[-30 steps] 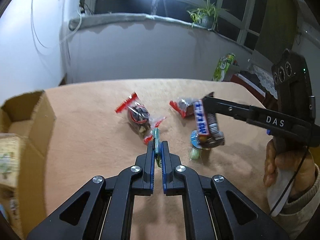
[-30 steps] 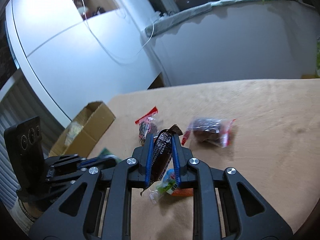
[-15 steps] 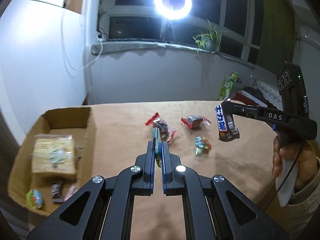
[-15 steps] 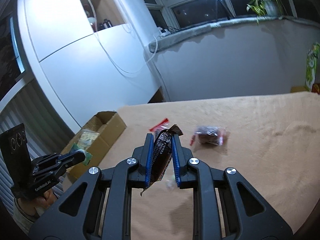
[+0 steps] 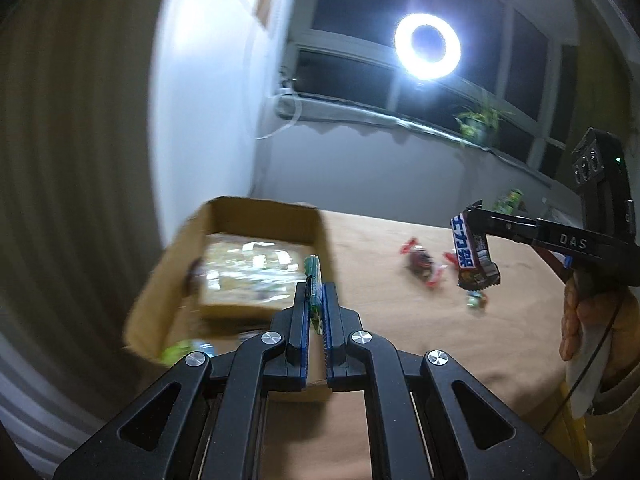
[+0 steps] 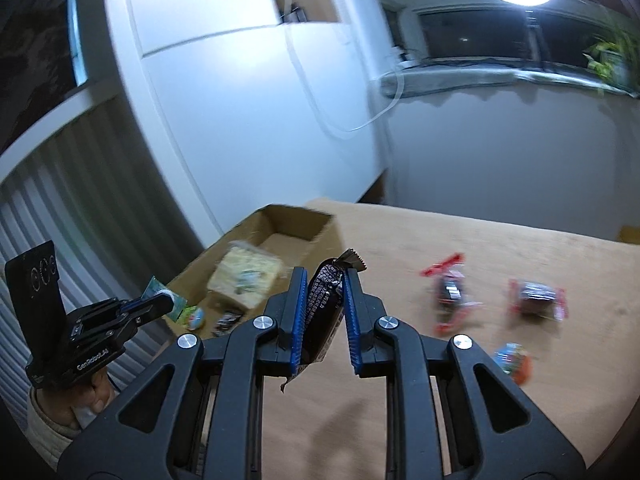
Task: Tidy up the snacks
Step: 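Carry both items to the box and open both tools to release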
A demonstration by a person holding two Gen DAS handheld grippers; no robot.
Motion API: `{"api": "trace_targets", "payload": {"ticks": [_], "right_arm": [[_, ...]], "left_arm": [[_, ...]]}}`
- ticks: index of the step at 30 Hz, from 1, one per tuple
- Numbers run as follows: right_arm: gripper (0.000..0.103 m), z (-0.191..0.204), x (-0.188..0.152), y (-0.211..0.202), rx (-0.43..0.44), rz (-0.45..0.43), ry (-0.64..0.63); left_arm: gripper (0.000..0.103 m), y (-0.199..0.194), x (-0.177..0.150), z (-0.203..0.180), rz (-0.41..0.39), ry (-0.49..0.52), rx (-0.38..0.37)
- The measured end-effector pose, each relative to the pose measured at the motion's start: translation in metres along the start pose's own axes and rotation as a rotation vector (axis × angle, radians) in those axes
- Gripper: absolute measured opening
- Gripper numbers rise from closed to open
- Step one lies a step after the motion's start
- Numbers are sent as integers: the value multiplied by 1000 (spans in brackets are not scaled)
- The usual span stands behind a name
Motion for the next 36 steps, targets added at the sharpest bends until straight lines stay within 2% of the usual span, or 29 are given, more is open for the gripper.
{"api": "trace_targets", "payload": {"ticks": [10,18,19,20,21,22,23,25,28,31,34,36], "right_arm": [[19,89,-3,53,100,66,-115],[19,126,0,76,120,58,-168],[19,128,-1,79,117,57,-176],[25,130,-2,85,108,63,-183],[33,130,-4,90,100,80,-188],[50,129,-5,92,88,77,-184],[62,127,-5,90,84,64,-177],[64,121,-6,84,91,36,-157],[64,114,-7,81,64,26,-147],[65,109,-8,79,57,29,-127],[73,107,-11,73,52,18,-109],[75,107,-12,69,47,11,-102]], "left_arm": [[5,-8,-8,56,-12,-71,31],[5,3,-5,73,-13,-86,-4],[9,6,-4,76,-19,-90,-14],[14,9,-4,78,-18,-95,-11],[35,12,-6,81,-8,-101,10],[64,12,-8,84,-5,-107,40],[71,8,-9,85,-23,-111,55],[74,-2,-11,88,-66,-124,54],[74,-16,-14,96,-88,-168,68],[75,-27,-18,100,-94,-186,86],[75,-34,-22,104,-92,-195,109],[75,-40,-24,104,-92,-200,116]]}}
Point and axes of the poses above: each gripper's, at about its wrist camera, not at the fingertips, and y roughly the way its jaws point, z to its left, x to its top, the point moved 3 cm from there along y, roughly the way its jaws point, and after that the axes turned 12 degrees about -x, right-handed, at the moved point
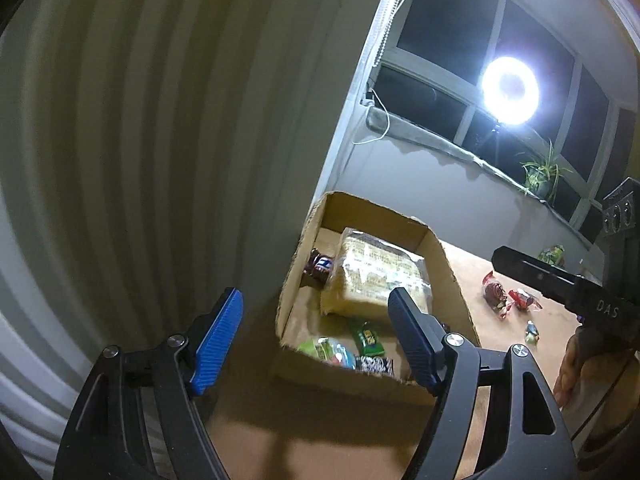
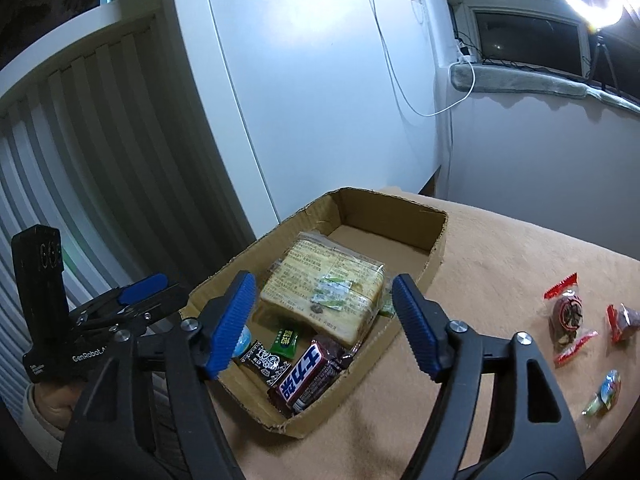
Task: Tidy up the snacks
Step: 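Carry both items to the box and open both tools to release, then move both open tools back over the remaining snacks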
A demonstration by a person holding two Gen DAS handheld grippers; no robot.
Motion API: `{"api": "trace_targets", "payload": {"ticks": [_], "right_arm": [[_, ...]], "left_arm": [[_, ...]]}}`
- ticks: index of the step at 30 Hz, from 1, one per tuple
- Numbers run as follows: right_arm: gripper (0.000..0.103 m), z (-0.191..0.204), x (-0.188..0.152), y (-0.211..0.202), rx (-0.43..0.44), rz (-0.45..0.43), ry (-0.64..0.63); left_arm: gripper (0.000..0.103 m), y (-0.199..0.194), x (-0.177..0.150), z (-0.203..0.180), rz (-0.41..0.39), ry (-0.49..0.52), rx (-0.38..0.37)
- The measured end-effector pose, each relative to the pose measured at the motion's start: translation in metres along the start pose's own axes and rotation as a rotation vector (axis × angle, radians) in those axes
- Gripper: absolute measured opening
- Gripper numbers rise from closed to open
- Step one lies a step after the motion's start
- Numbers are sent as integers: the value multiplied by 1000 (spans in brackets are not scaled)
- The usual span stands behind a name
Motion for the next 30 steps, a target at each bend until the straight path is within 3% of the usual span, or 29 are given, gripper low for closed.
{"api": "trace_targets", "payload": {"ticks": [5,20,30], "right_arm": [[82,0,-2,-13,9,-15,25],[82,25,-32,-45,28,-9,-40],[82,-17,-49,-62,14,-7,28]], "left_arm": [[77,-11,0,-8,-12,3,8],[79,-20,-2,-46,-11,70,-1],[79,-2,-8,-94,30,149,-16]]}}
Point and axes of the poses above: each gripper's, at about its wrist camera, not at the fingertips, and y roughly the way its jaws point, z to its left, x to its top, the point moved 3 cm from there along y, roughly the way its jaws point, and after that the axes turned 12 degrees about -x, right-handed, at the moved point
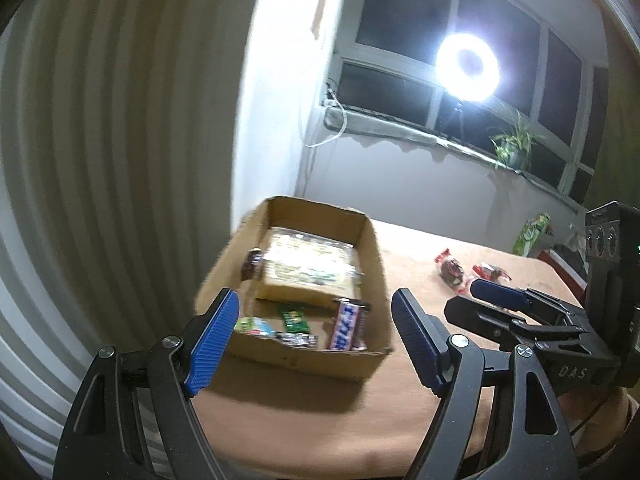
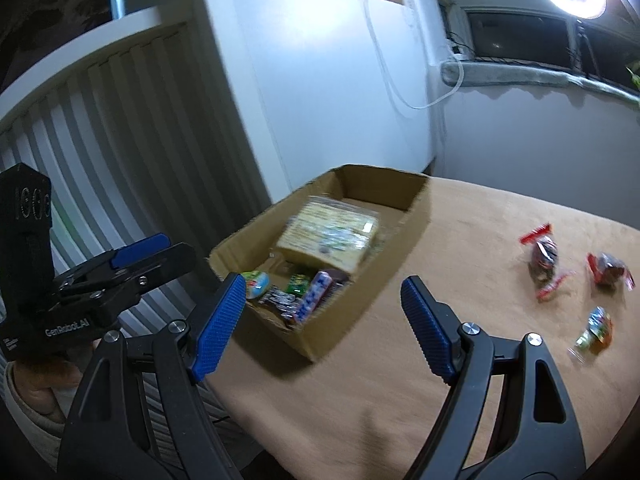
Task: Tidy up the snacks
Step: 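Move both open tools back over the remaining snacks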
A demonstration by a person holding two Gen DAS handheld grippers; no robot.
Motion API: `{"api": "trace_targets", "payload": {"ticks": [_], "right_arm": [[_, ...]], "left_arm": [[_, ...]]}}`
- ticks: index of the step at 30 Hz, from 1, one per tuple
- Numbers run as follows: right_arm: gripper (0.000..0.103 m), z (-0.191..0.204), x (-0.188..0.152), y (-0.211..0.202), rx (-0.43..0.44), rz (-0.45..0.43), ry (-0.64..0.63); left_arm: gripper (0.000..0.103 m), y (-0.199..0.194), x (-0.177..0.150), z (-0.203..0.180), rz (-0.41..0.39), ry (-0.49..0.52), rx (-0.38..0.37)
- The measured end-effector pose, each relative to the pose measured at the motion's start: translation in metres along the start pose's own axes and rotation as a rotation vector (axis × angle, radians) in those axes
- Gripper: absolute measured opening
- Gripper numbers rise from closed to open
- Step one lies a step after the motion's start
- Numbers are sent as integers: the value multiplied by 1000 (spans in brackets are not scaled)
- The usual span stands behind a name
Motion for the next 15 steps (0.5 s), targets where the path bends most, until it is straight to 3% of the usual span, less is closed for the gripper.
{"api": "trace_targets", "payload": {"ticks": [15], "right_arm": [[82,-135,-27,-23,-109,9,188]], "left_arm": [[79,71,-14,-106,147,149,-92]]}}
Point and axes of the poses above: each gripper's, at about its wrist camera, not at the fingertips, and y roughly the way its jaws point, z to its left, x to its top, the point moved 3 cm from there along y, roughly the way its jaws point, and after that the axes turned 12 degrees about -x, right-handed, at the moved point
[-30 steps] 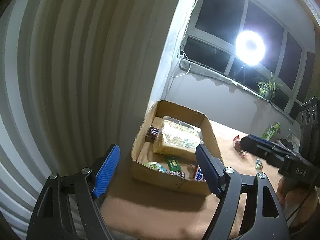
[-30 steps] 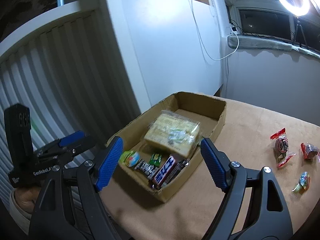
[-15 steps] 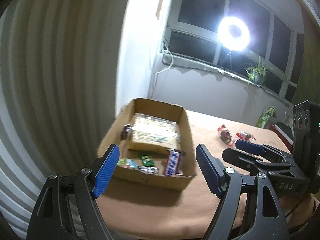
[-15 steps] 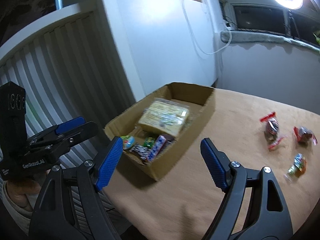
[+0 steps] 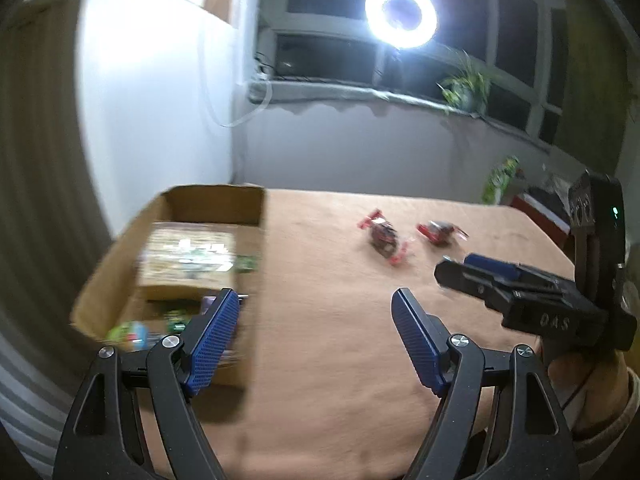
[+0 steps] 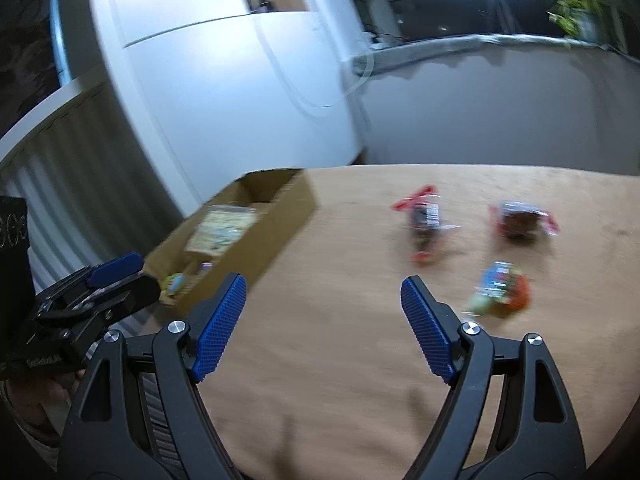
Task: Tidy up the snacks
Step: 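Move both open tools back over the remaining snacks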
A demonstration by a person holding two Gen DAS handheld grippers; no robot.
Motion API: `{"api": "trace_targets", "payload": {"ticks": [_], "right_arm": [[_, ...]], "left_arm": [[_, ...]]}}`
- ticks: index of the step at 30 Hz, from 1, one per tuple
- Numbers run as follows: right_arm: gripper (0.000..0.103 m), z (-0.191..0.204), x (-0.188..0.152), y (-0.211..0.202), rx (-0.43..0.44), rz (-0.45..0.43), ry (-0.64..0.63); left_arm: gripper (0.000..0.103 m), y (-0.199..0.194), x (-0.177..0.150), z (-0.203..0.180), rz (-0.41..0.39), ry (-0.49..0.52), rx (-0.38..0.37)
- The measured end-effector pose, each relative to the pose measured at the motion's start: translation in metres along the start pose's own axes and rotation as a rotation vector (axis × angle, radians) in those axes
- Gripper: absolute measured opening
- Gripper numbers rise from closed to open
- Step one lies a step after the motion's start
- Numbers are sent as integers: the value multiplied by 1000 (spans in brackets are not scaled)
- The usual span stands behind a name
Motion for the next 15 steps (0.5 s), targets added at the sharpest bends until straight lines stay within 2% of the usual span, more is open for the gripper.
{"api": "trace_targets", "payload": {"ticks": [8,15], "right_arm": [[83,-81,-4,4,-103,28,83],[83,-114,-7,22,-146,99,58]], "left_arm": [[79,47,1,-46,89,76,-71],[79,88,-1,-76,156,145,-152]]}}
Point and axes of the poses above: each gripper's, at about its wrist camera, not at the fingertips, and y roughly the way its jaws point, z to its left, x to its top, the point moved 3 cm from there along y, roughly the way its jaws point, and after that the axes turned 12 degrees about -x, right-handed, at the moved point
